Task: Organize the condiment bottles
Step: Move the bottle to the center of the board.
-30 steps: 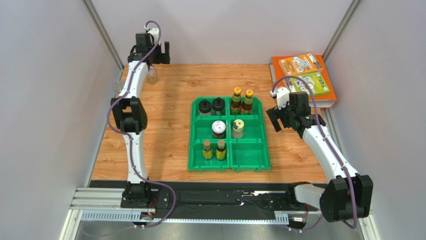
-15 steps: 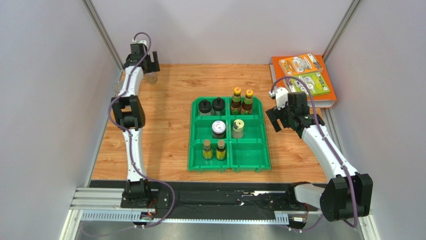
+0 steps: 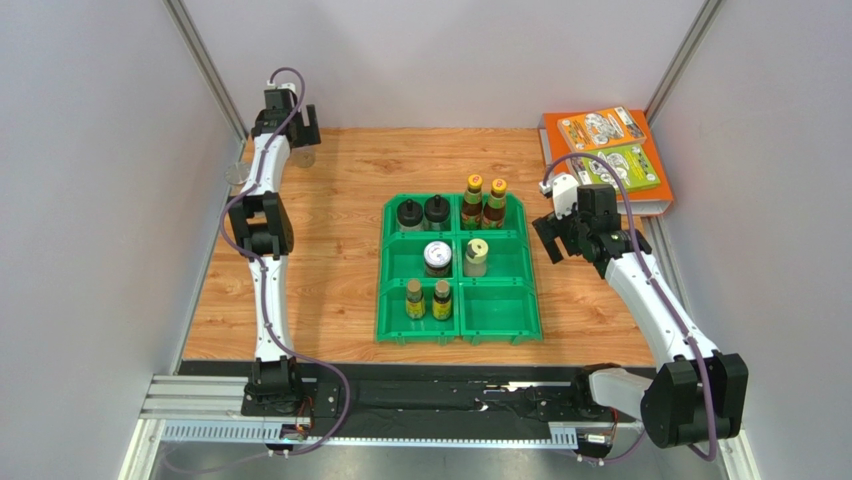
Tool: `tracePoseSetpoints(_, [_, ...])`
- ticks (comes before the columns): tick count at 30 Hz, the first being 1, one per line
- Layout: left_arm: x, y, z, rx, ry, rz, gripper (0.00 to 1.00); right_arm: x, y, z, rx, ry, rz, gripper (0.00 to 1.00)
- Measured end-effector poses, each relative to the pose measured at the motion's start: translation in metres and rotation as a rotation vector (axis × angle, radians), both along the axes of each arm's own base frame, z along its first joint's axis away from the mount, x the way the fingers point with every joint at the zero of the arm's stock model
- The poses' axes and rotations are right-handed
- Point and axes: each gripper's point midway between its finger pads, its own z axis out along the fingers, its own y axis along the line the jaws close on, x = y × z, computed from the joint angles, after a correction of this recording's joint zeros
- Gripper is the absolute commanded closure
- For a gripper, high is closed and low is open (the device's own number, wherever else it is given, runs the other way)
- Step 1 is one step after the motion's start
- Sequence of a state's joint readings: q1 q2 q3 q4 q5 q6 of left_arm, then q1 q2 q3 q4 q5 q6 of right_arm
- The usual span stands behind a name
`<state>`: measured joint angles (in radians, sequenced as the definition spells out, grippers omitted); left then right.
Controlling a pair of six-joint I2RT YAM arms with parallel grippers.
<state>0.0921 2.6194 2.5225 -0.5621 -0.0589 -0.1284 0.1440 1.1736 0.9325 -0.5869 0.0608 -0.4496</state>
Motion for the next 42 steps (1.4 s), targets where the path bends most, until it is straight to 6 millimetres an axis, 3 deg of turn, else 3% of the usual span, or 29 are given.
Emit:
tracePoseSetpoints(6, [-0.007,0.002,-0.003,0.009,0.040,0.004,0.01,0.000,0.000,0.003,0.001,-0.008,0.000,0.07])
tracePoseSetpoints(21, [-0.002,0.001,0.002,0.016,0.016,-0.007,0.01,-0.002,0.001,0.010,0.008,-0.032,0.003,0.07])
tracePoseSetpoints(26, [0.007,-0.008,0.004,-0.020,-0.025,-0.048,0.01,-0.002,0.001,0.010,0.011,-0.031,0.006,0.07])
tracePoseSetpoints(31, [0.010,-0.024,-0.007,-0.104,-0.038,-0.098,0.02,-0.002,0.001,0.011,0.011,-0.035,0.006,0.07])
tracePoseSetpoints(36, [0.014,-0.037,0.001,-0.204,-0.068,-0.115,0.03,-0.002,0.001,0.011,0.011,-0.037,0.006,0.07])
tracePoseSetpoints(42, [0.014,-0.034,0.003,-0.261,-0.074,-0.099,0.03,-0.002,0.001,0.011,0.010,-0.037,0.005,0.07])
